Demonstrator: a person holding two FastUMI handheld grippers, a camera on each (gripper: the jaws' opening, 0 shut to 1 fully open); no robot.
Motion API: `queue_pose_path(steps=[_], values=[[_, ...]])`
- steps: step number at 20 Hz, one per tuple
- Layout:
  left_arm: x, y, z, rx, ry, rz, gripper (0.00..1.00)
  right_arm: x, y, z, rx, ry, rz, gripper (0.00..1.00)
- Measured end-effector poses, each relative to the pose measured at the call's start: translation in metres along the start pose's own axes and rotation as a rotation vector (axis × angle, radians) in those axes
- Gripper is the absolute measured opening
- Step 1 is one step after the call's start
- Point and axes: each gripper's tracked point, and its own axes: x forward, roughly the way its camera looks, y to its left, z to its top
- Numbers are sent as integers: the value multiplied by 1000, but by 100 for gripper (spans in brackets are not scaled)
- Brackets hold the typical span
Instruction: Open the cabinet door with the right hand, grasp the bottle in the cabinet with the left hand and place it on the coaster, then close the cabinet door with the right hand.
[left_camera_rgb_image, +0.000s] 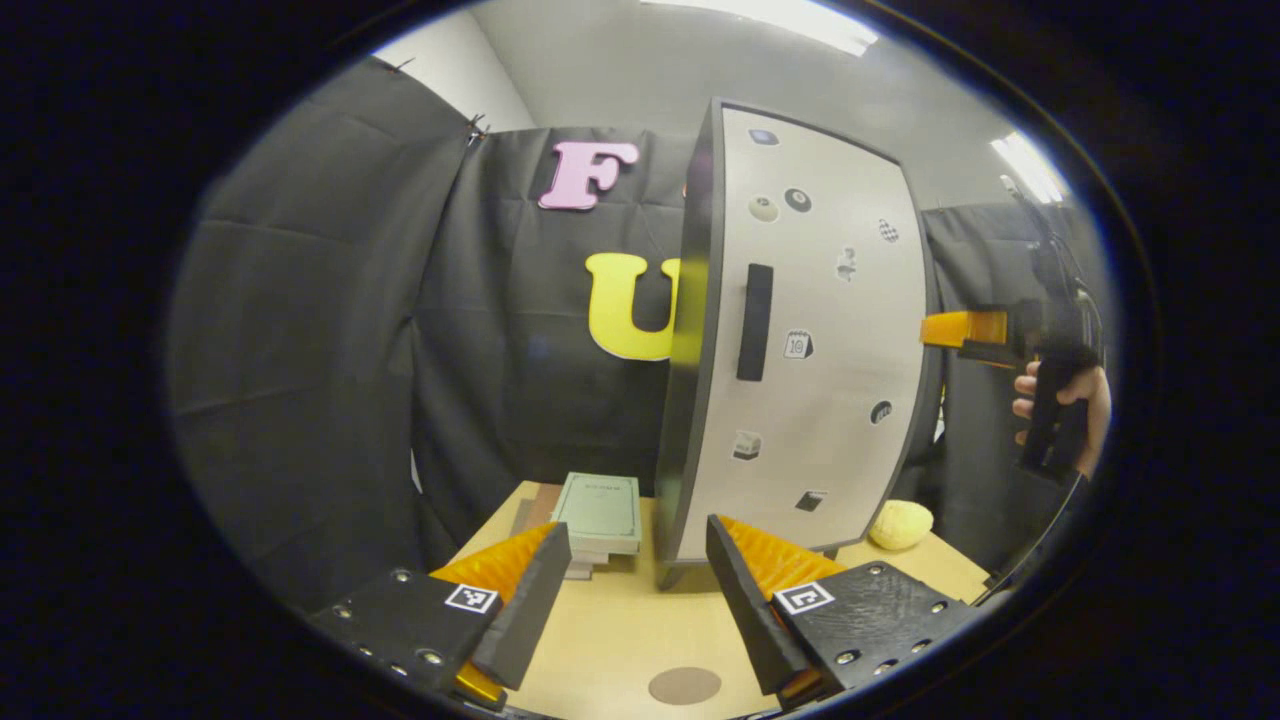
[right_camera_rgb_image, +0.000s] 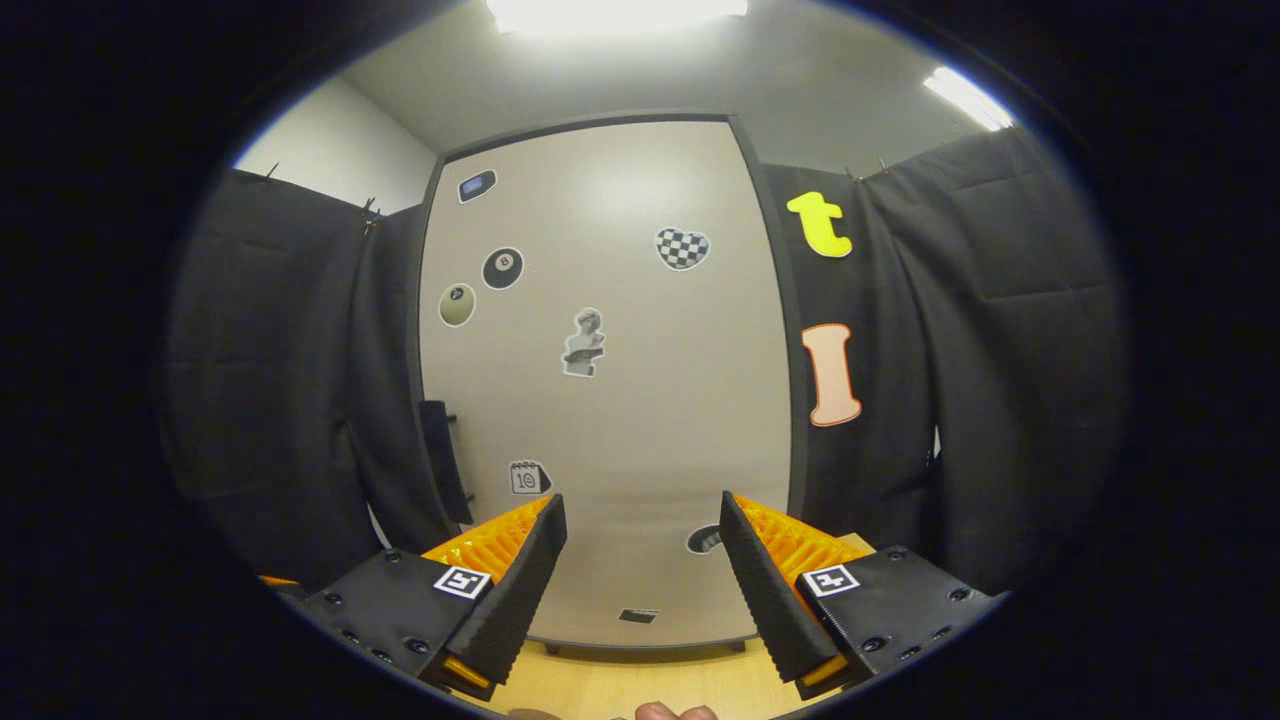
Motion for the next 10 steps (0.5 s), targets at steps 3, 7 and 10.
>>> queue_pose_path(steps=[3, 7, 10], values=[[-6, 9, -13, 10, 11, 21, 84, 10, 26, 12, -9, -7, 46, 98], [-15, 25, -26, -17, 32, 44, 84, 27, 69, 28, -3, -33, 115, 97], [-24, 42, -33, -25, 42, 75, 87, 38, 96, 33, -20, -38, 148, 97]])
